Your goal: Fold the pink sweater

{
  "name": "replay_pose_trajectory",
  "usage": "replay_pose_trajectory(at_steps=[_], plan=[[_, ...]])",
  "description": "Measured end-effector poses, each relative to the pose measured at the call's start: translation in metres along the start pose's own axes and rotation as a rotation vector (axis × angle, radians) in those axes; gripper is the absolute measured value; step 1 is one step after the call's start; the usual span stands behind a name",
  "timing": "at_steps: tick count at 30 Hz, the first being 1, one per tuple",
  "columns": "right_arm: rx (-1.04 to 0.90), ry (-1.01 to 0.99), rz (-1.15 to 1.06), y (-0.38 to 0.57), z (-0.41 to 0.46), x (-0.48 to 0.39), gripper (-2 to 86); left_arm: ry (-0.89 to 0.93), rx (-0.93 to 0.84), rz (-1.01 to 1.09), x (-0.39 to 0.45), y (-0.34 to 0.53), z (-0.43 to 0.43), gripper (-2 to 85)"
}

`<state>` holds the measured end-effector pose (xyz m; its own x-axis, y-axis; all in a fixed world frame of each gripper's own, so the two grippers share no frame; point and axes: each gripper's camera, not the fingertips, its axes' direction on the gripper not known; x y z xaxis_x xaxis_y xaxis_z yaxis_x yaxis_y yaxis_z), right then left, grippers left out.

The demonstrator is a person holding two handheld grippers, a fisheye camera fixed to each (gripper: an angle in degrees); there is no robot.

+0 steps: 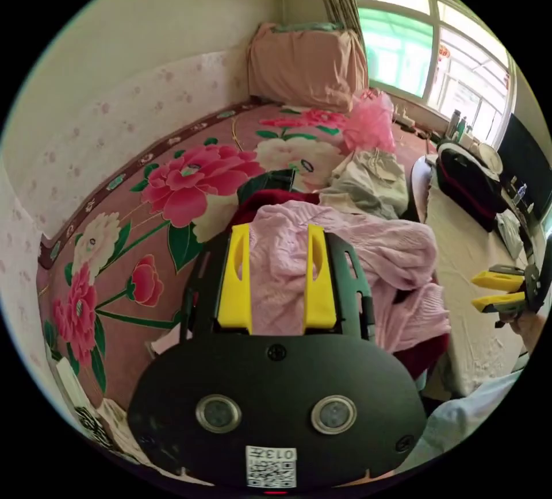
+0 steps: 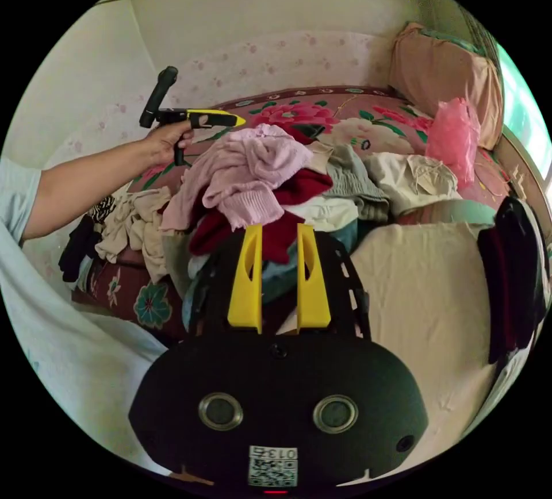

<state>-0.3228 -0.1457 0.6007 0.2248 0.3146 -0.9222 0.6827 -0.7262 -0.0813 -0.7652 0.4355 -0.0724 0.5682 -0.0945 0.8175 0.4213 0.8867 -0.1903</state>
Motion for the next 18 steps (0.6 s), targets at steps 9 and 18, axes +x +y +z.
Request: replay_pose_trajectory(at_steps=[9, 18], plan=[[-0.161, 0.131, 0.051, -0.099, 0.084, -0.041, 5.1, 0.212, -0.035, 0.009, -0.085, 0.037, 0.024, 5.9], [0.282, 0.137, -0.025, -0.033, -0.047, -0.097, 2.7, 0.443, 0.340, 0.072, -0.127, 0.145, -0.119, 5.9]])
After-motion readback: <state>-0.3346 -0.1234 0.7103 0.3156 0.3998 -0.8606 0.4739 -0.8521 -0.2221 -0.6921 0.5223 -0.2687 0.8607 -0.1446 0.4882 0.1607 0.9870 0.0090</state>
